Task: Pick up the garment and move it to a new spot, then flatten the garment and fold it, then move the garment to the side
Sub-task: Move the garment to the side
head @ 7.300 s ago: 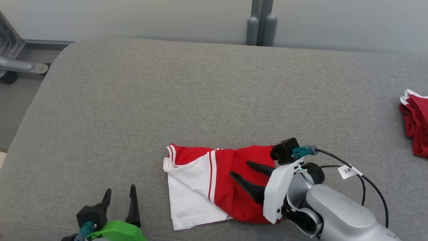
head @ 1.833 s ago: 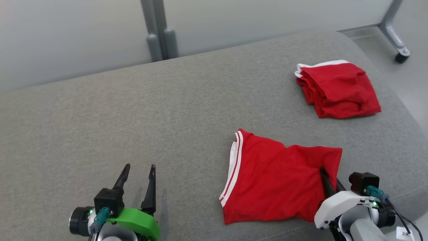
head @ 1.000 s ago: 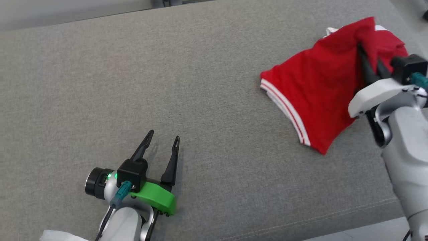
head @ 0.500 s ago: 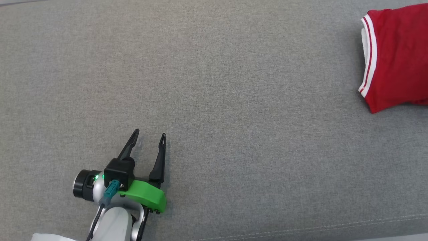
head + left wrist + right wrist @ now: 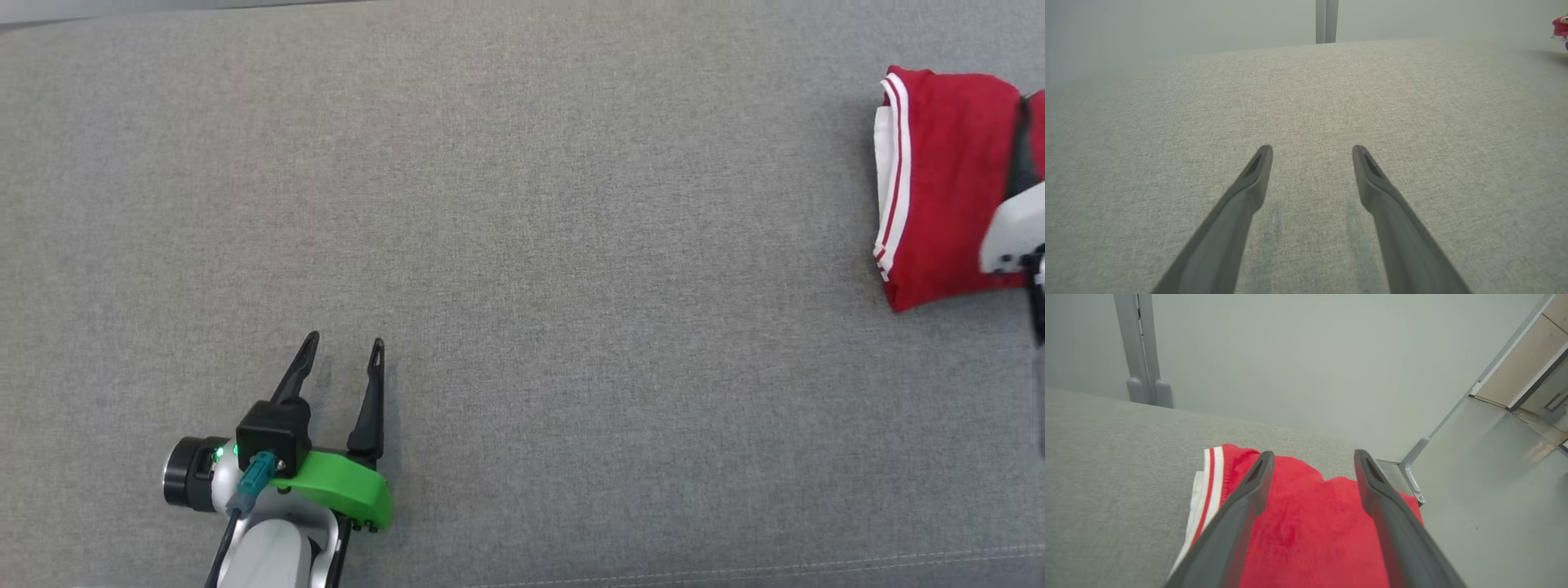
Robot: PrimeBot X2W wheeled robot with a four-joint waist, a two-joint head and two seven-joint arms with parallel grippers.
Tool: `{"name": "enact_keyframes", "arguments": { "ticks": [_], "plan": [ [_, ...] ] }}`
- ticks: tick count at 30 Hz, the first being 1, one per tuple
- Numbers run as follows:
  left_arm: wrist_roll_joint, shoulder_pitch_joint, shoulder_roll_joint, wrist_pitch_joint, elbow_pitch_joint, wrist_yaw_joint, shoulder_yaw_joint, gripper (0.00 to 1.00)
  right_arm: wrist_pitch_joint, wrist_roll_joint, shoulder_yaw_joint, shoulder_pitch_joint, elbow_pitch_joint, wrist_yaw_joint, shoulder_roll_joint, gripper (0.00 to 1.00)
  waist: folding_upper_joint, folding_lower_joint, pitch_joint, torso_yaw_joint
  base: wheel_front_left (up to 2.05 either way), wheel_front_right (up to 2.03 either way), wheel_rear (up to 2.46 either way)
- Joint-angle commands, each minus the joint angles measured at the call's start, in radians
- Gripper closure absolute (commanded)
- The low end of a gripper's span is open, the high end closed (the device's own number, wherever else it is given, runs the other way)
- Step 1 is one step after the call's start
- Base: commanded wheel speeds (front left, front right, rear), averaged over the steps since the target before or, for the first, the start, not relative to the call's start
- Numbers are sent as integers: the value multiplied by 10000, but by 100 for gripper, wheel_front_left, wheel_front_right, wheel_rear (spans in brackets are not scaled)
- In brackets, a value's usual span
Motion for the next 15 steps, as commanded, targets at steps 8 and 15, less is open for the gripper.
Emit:
{"name": "enact_keyframes", "arguments": {
  "ticks": [8, 15],
  "plan": [
    [-104, 368, 42, 8, 140, 182, 565, 0, -36, 1673, 1842, 1974, -1678, -20, 1301, 0, 0, -1, -839, 49, 0, 0, 0],
    [-145, 727, 42, 8, 264, 101, 740, 0, -31, 2665, 2758, 3408, -2556, -19, 1885, 0, 0, -1, -1494, 233, 0, 0, 0]
  ]
}}
